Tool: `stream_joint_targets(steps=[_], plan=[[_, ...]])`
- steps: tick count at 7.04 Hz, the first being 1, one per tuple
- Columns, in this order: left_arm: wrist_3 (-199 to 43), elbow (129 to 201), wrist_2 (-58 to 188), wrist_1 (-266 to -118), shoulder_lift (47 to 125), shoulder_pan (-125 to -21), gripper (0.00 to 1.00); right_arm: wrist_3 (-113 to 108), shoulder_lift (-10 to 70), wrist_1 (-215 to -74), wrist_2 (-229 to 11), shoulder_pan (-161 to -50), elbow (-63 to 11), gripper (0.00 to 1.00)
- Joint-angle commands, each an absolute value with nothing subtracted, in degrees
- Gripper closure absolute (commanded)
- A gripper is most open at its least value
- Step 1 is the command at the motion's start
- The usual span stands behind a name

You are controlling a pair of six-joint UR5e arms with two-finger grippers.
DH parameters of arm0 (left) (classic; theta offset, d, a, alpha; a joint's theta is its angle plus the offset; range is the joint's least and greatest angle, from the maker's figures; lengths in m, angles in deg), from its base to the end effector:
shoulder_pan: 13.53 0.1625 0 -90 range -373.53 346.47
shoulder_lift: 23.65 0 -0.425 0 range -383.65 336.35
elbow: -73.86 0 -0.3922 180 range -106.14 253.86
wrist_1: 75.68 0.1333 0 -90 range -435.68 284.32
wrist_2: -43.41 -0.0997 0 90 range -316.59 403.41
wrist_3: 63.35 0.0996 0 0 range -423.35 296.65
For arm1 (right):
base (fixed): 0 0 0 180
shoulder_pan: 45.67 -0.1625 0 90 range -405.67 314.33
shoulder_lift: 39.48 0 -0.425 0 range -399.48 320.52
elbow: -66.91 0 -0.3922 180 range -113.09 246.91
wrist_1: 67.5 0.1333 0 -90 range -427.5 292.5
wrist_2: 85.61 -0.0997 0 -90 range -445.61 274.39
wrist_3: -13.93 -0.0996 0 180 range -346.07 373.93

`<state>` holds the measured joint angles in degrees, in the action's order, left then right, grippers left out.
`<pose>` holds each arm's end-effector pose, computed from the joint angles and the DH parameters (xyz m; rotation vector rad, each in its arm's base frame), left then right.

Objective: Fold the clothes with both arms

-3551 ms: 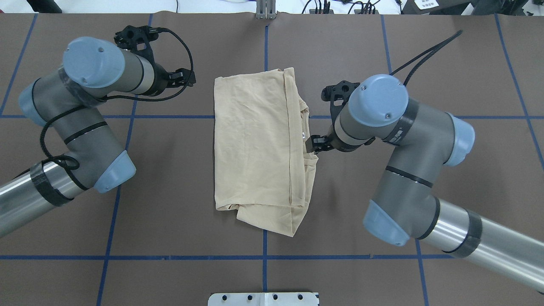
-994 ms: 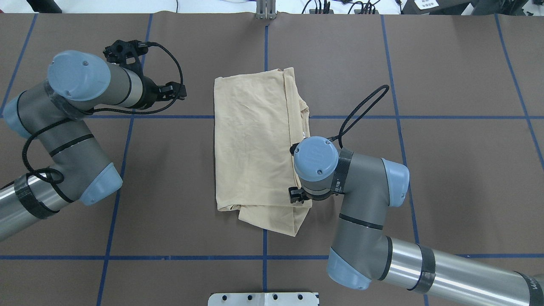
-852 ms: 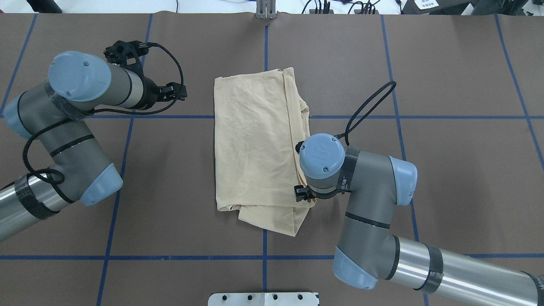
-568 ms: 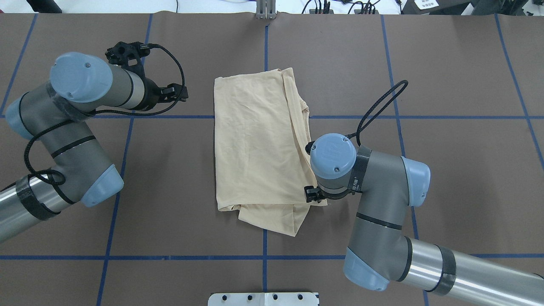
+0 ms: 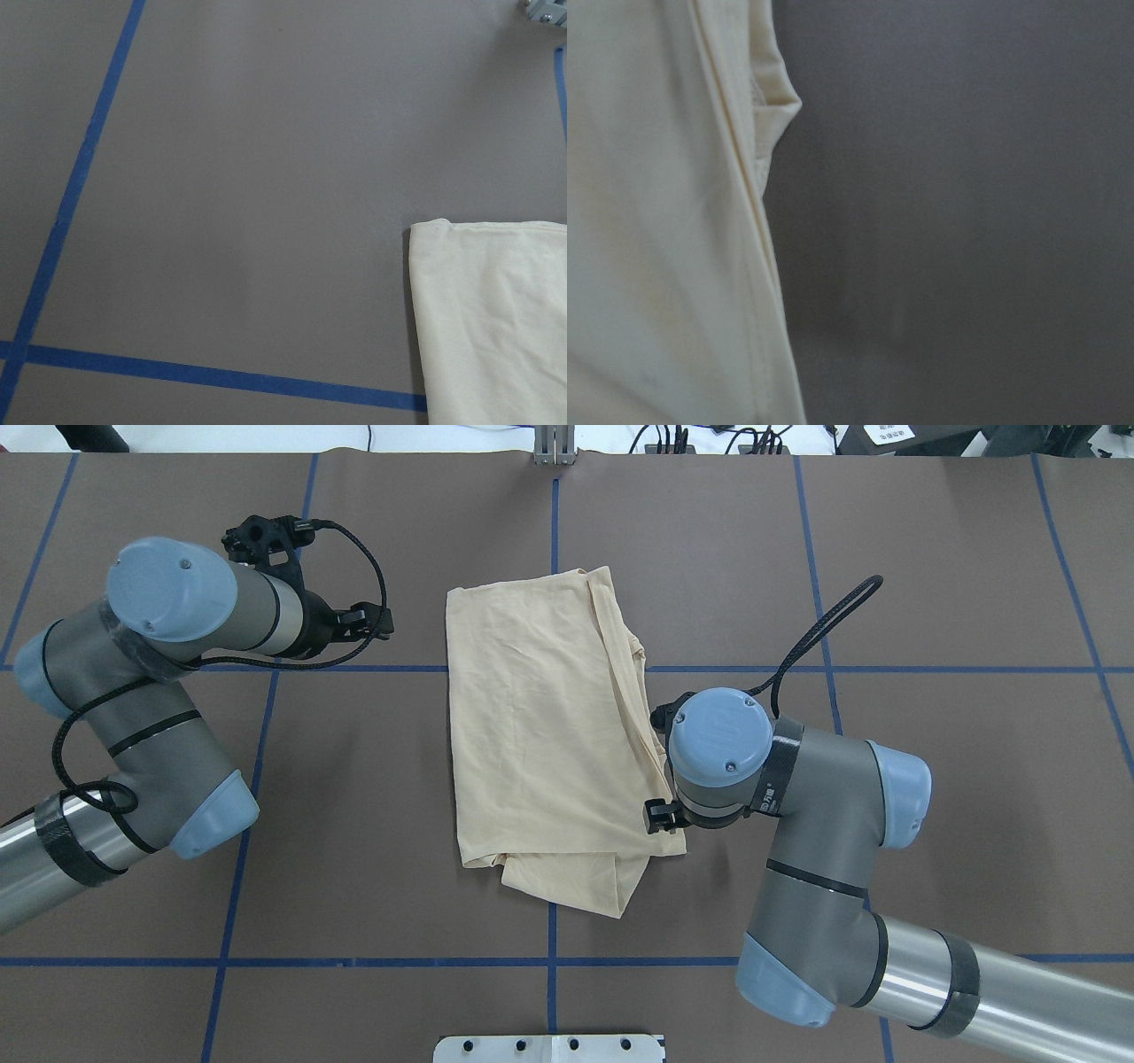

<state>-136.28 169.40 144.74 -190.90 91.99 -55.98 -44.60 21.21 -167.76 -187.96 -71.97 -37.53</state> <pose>0.4073 -0.5267 0.3136 0.3307 0.9455 -0.3082 -0.5135 -0.3787 0.2880 0.0980 -0.6114 -0.1503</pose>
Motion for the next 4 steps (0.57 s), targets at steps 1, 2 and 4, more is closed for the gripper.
stream_joint_targets(steps=[1, 2, 4], plan=[[-136.12, 169.4, 144.74, -190.9, 91.92, -55.98, 0.0, -43.47, 19.5, -159.83, -187.56, -75.36, -36.38, 0.0], [-136.12, 169.4, 144.74, -190.9, 91.83, -55.98, 0.0, -43.2, 14.88, -156.83, -185.56, -76.07, -29.84, 0.0], [-136.04, 169.23, 144.74, -190.9, 91.83, -55.98, 0.0, -39.87, 11.94, -154.34, -184.92, -77.74, -23.63, 0.0]])
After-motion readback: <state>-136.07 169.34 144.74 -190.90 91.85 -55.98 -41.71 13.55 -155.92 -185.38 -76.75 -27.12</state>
